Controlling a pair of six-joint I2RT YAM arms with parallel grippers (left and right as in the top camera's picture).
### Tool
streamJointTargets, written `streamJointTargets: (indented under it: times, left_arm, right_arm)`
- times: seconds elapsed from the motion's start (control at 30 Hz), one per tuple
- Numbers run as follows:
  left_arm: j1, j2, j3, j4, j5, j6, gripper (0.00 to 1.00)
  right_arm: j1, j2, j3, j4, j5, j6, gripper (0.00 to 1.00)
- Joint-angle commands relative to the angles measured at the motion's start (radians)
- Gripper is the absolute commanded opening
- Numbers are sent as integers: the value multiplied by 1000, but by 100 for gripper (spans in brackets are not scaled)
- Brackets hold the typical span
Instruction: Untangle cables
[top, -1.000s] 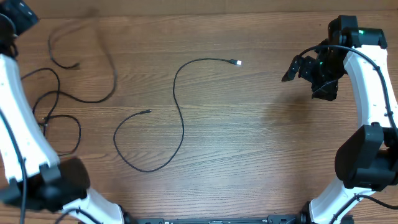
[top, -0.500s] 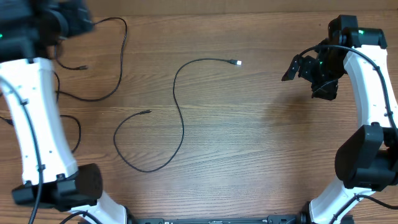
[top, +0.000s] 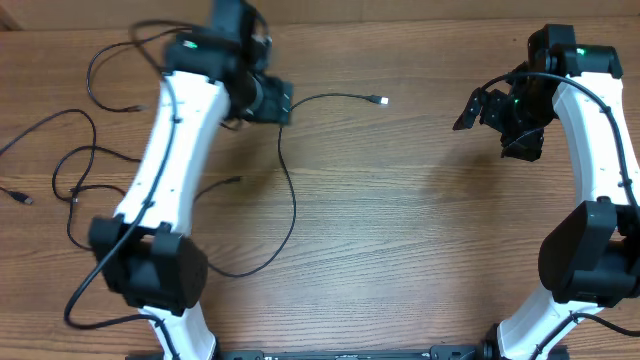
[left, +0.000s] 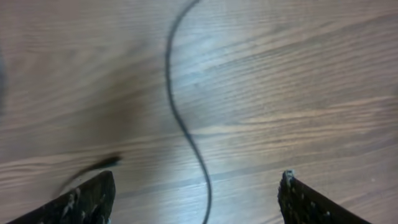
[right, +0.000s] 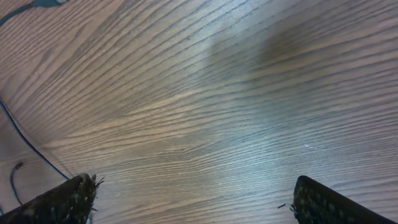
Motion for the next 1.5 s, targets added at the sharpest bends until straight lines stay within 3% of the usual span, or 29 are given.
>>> streamJointTargets:
  times: [0.0, 0.23, 0.6, 0.7, 0.9, 1.17, 1.23, 1.33, 1.47]
  left_arm:
    - [-51, 4, -110, 56, -53, -138, 84]
    - [-61, 4, -359, 283, -98, -298, 86]
    - [-61, 18, -592, 534, -108, -172, 72]
    - [-61, 36, -616, 566, -137, -173, 68]
    - [-61, 58, -618, 573, -149, -172, 50]
    - [-61, 81, -618, 576, -180, -150, 49]
    - [-61, 102, -619, 571, -179, -146, 39]
    - [-61, 130, -619, 563, -180, -146, 8]
    - [-59, 127, -608, 544, -192, -146, 4]
  right_arm:
    - [3, 6, 2, -1, -7, -9, 100]
    - [3, 6, 2, -5, -8, -9, 100]
    - [3, 6, 1, -5, -8, -9, 100]
    - [3, 6, 2, -6, -8, -8, 100]
    - [3, 6, 1, -6, -8, -8, 100]
    - [3, 6, 1, -4, -8, -8, 100]
    - [3, 6, 2, -1, -8, -8, 100]
    - [3, 6, 1, 0, -8, -8, 100]
    - [3, 6, 1, 0, -8, -9, 100]
